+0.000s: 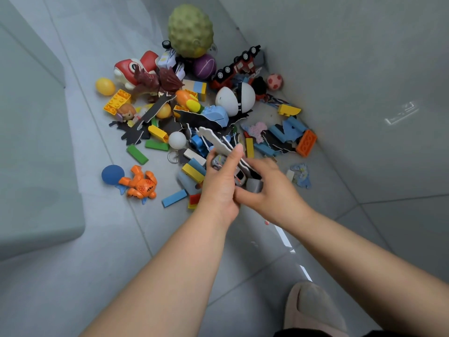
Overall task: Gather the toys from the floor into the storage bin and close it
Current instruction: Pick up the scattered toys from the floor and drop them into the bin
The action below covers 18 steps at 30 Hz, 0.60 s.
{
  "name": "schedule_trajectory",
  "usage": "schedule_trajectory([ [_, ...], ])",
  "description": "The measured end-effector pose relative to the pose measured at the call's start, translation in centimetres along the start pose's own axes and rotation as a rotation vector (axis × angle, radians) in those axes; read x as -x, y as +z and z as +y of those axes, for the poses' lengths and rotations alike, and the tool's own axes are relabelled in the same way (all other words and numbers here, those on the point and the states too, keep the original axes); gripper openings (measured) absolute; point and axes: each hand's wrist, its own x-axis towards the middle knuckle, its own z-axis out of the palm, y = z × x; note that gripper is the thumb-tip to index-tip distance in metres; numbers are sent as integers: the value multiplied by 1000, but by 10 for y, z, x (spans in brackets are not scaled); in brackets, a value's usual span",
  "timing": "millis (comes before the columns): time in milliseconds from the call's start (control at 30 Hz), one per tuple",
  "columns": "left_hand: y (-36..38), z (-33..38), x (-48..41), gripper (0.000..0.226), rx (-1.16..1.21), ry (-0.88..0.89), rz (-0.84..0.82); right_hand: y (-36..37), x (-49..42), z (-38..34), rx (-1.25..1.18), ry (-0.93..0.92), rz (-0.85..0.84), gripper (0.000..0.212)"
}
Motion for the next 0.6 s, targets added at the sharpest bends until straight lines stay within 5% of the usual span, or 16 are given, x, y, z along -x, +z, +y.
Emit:
schedule_trajectory([
  [100,5,15,1,19,88,21,-11,-14,-7,-1,-246,37,177,34],
  [200,5,25,9,30,82,16,-164,-27,-17,-16,-712,120,370,9],
  [267,4,26,17,51,73,-34,-317,-26,-19,-30,-639,-50,344,16],
  [367,7,32,26,63,4,-78,-448,-12,-17,-38,-112,-361,208,38],
  [433,8,41,31,61,-8,-55,-509,-14,-17,-39,73,-391,192,65],
  [600,7,66,51,56,-108,148,-471,-22,-12,-58,-126,-480,24,99],
])
